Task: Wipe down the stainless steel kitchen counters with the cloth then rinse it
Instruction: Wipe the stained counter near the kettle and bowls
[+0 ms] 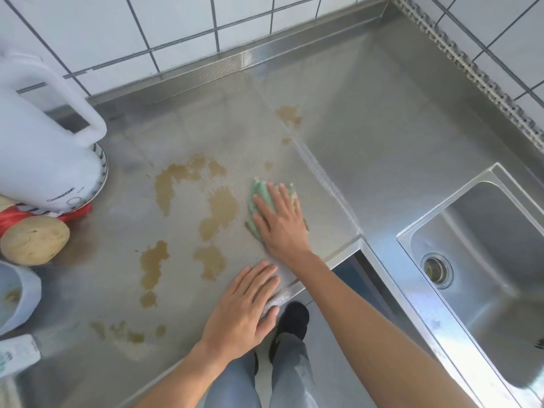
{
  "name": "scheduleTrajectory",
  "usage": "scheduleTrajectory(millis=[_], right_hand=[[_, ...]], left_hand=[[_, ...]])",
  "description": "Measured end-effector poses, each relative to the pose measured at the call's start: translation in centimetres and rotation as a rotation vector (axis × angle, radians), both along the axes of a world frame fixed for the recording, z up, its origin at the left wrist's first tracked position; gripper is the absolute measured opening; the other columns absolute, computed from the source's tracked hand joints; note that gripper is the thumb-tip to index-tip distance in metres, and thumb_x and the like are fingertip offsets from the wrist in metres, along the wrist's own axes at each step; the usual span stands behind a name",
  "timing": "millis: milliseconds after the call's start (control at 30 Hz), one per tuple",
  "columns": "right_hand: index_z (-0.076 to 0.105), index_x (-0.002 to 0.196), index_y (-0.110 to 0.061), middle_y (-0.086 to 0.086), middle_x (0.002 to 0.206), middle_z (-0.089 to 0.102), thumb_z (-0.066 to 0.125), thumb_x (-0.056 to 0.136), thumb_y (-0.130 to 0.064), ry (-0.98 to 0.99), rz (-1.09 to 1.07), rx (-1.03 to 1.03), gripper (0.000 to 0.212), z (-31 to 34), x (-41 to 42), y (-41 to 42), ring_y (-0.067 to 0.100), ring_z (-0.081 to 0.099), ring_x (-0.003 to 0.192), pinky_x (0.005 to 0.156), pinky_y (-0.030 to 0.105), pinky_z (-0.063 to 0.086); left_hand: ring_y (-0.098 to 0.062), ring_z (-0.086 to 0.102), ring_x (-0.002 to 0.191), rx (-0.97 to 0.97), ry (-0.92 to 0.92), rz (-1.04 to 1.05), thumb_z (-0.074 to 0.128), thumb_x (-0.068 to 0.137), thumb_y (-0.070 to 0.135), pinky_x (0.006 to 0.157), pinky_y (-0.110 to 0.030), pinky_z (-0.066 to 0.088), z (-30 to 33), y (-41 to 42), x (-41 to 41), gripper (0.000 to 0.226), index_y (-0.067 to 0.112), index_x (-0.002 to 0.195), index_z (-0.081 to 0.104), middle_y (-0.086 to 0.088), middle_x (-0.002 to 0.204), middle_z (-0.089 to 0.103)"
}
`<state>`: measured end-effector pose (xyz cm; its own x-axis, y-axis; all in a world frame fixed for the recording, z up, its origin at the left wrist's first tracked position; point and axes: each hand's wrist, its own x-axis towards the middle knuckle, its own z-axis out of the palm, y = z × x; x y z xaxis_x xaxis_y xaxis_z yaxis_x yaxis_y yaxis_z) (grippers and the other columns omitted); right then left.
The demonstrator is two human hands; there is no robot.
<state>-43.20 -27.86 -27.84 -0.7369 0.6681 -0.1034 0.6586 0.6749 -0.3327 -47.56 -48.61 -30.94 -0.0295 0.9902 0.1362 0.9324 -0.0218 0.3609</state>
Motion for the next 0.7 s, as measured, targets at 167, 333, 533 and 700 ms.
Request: scheduleTrajectory(millis=[167, 333, 533, 700], right_hand=[[0.049, 0.150, -0.028, 0.003, 0.168, 0.025, 0.038, 0.109, -0.044, -0.002, 0.314, 0.025, 0.045, 0.3, 5.9, 0.6, 0.025, 0.012, 0.158, 0.128, 0.048, 0.012], [0.049, 0.150, -0.025, 0.008, 0.167, 0.027, 0.044, 0.108, -0.031, -0.044, -0.204, 0.026, 0.043, 1.0, 11.8, 6.1, 0.033, 0.017, 0.156, 0.124, 0.054, 0.019], [0.041, 0.154, -0.026, 0.011, 0.169, 0.017, 0.032, 0.110, -0.037, -0.055, -0.400, 0.010, 0.047, 0.4, 2.6, 6.2, 0.035, 0.007, 0.157, 0.127, 0.052, 0.001], [0.041, 0.153, -0.031, 0.003, 0.169, 0.021, 0.029, 0.110, -0.049, -0.011, 0.098, 0.026, 0.049, 0.2, 4.6, 0.1, 0.027, 0.007, 0.158, 0.127, 0.053, 0.012]], left_hand=[[-0.022, 0.029, 0.160, 0.007, -0.006, -0.002, 0.052, 0.107, 0.040, 0.127, -0.045, 0.033, 0.2, 0.0, -0.1, 0.051, 0.009, 0.146, 0.058, -0.006, 0.166, 0.043], [-0.022, 0.028, 0.161, 0.024, -0.018, 0.001, 0.052, 0.106, 0.039, 0.130, -0.043, 0.027, 0.1, 0.0, -0.1, 0.049, 0.010, 0.144, 0.059, -0.005, 0.167, 0.042], [-0.020, 0.026, 0.161, 0.019, -0.019, 0.003, 0.052, 0.105, 0.040, 0.131, -0.041, 0.025, 0.2, 0.2, -0.1, 0.050, 0.011, 0.146, 0.057, -0.003, 0.167, 0.040], [-0.020, 0.026, 0.161, 0.001, -0.023, 0.003, 0.052, 0.106, 0.040, 0.131, -0.041, 0.025, 0.3, 0.1, 0.0, 0.049, 0.012, 0.146, 0.057, -0.004, 0.167, 0.041]])
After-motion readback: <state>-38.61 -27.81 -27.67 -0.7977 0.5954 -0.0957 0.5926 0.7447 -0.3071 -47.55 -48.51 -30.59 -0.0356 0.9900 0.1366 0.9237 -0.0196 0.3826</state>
